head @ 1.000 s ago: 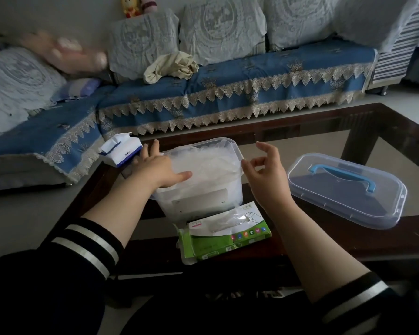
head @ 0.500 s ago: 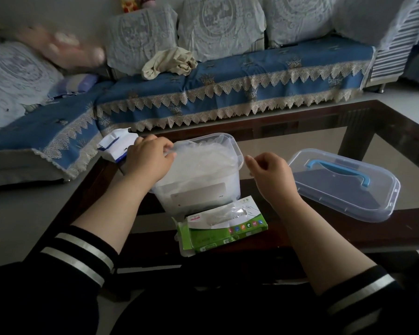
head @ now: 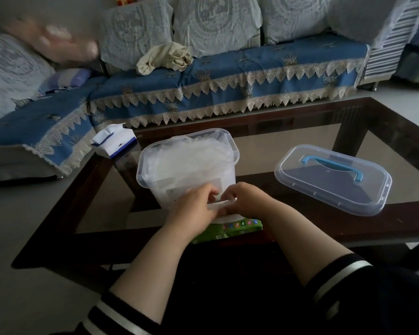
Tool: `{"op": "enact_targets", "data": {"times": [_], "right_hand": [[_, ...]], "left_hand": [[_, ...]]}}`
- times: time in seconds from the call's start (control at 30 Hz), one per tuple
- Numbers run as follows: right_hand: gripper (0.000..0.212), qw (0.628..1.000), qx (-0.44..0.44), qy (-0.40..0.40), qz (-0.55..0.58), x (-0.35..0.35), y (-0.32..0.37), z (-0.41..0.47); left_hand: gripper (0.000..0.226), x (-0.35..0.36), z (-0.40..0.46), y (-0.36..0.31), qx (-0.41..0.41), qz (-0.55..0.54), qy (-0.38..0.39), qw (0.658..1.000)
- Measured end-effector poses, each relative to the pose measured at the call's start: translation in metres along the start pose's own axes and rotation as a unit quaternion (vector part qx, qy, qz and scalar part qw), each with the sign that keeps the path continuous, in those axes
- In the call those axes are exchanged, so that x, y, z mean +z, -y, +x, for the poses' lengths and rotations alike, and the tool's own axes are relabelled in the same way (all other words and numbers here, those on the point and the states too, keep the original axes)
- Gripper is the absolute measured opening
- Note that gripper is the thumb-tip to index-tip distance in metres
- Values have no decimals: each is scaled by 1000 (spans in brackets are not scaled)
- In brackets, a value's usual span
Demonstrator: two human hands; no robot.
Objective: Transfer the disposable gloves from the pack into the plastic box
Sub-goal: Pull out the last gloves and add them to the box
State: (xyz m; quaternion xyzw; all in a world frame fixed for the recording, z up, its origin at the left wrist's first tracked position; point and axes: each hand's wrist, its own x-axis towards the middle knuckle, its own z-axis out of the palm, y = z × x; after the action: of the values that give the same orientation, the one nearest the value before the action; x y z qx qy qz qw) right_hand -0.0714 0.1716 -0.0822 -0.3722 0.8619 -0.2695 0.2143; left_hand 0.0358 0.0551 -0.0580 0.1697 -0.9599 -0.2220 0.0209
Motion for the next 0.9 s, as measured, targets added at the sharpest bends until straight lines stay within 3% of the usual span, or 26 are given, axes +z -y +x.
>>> {"op": "enact_targets", "data": {"times": [0.07, 0.13, 0.33, 0.47, 0.6, 0.73, 0.9], "right_hand": [[31, 1000, 6, -2, -4, 2, 3, -1], [22, 1000, 7, -15, -2, 2, 4, -2], [21, 996, -15, -80, 34, 4, 4, -6], [20, 993, -29, -105, 44, 6, 5, -5], [27, 975, -37, -182, 123, 0, 10, -8], [27, 884, -58, -254, 388, -16, 22, -24], [24, 753, -67, -228, 614, -36, 31, -43]], "left_hand": [[65, 6, -1, 5, -32, 52, 69, 996], [77, 11, 0, 9, -42, 65, 95, 992], [77, 25, 10, 24, -41, 22, 61, 997], [80, 26, 15, 27, -87, -20, 62, 994], [78, 26, 15, 25, -64, -2, 65, 996], [69, 27, 12, 26, -72, -5, 79, 994], [65, 20, 10, 26, -34, 34, 111, 993]]}}
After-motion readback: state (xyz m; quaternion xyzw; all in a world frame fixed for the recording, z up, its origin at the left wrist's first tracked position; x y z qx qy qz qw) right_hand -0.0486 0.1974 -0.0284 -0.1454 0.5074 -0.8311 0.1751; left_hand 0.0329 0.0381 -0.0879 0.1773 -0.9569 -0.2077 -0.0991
